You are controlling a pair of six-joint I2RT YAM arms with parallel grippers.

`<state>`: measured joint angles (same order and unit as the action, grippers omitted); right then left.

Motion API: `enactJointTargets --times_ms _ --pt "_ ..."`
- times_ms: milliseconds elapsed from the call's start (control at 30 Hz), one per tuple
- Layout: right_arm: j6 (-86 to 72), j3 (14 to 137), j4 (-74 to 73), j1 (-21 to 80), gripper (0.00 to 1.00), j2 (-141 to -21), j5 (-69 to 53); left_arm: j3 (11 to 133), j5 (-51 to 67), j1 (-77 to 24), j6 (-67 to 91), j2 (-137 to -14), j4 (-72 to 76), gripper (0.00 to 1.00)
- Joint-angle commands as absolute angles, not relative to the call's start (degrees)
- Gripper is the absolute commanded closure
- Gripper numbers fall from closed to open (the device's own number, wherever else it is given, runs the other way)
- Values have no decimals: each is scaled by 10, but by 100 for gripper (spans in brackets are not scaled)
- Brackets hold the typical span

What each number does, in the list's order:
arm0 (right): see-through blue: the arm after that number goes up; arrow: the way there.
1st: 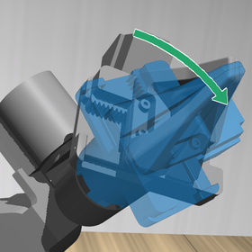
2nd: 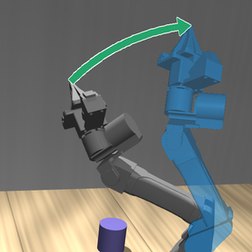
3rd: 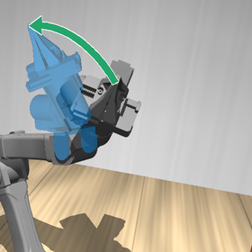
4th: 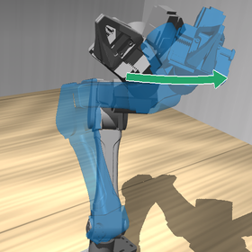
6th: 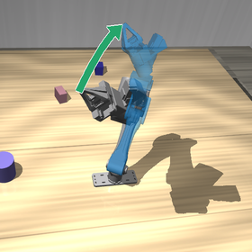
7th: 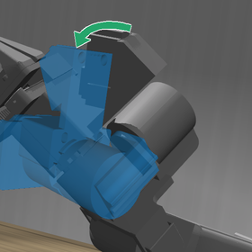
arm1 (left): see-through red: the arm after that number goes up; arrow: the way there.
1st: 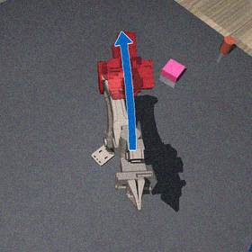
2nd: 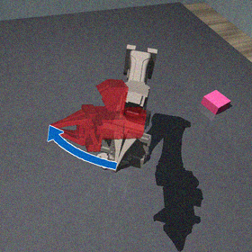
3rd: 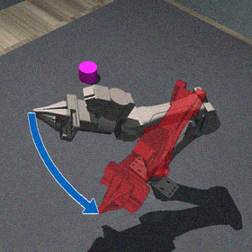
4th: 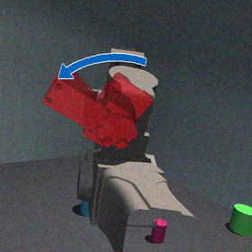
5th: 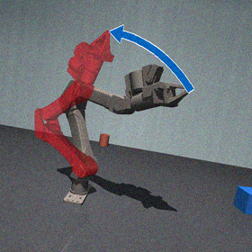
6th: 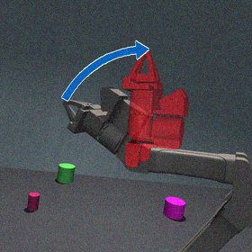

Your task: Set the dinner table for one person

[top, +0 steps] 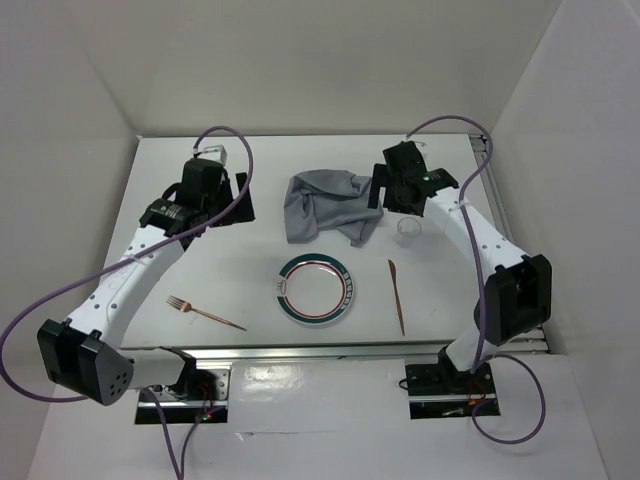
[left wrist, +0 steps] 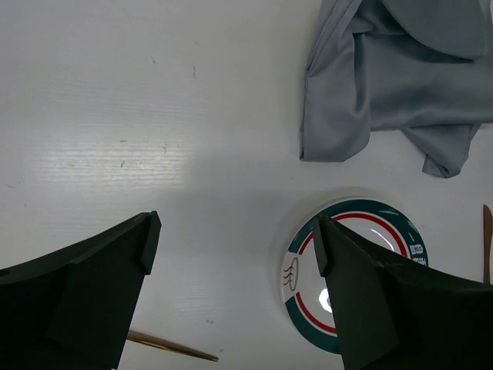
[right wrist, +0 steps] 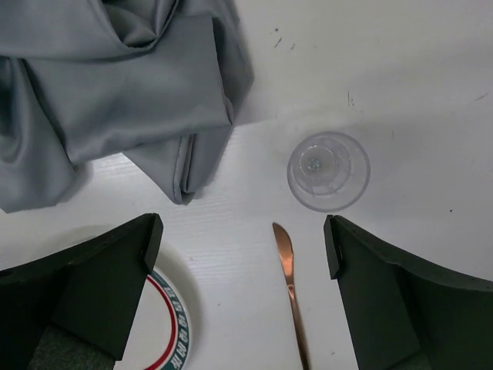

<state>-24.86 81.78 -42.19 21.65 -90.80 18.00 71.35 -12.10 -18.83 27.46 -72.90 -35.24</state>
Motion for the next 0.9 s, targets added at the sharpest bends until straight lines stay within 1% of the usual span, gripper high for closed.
enactJointTargets --times_ms 0,133,267,367,433,533,667,767,800,867 --pt "-236 796 -396 222 0 -868 166 729 -110 -189 289 -732 -344 0" --pt "-230 791 -379 222 0 -848 144 729 -116 -189 286 -737 -344 0" --pt "-218 786 -379 222 0 -848 125 739 -50 -194 272 -748 -337 0" --pt "-213 786 -379 222 0 -854 102 734 4 -194 258 -753 -302 0" --pt "-213 786 -384 229 0 -854 97 734 4 -194 250 -764 -287 0" --pt "-228 780 -384 241 0 -860 105 747 4 -194 271 -801 -297 0" --pt "-234 780 -384 253 0 -874 113 764 37 -187 265 -869 -294 1" --pt "-234 787 -371 258 0 -889 108 769 70 -187 265 -919 -263 10" --pt "-222 787 -362 258 3 -896 103 769 82 -187 272 -930 -241 19" --pt "-206 803 -338 258 6 -918 84 764 87 -187 277 -950 -218 31"
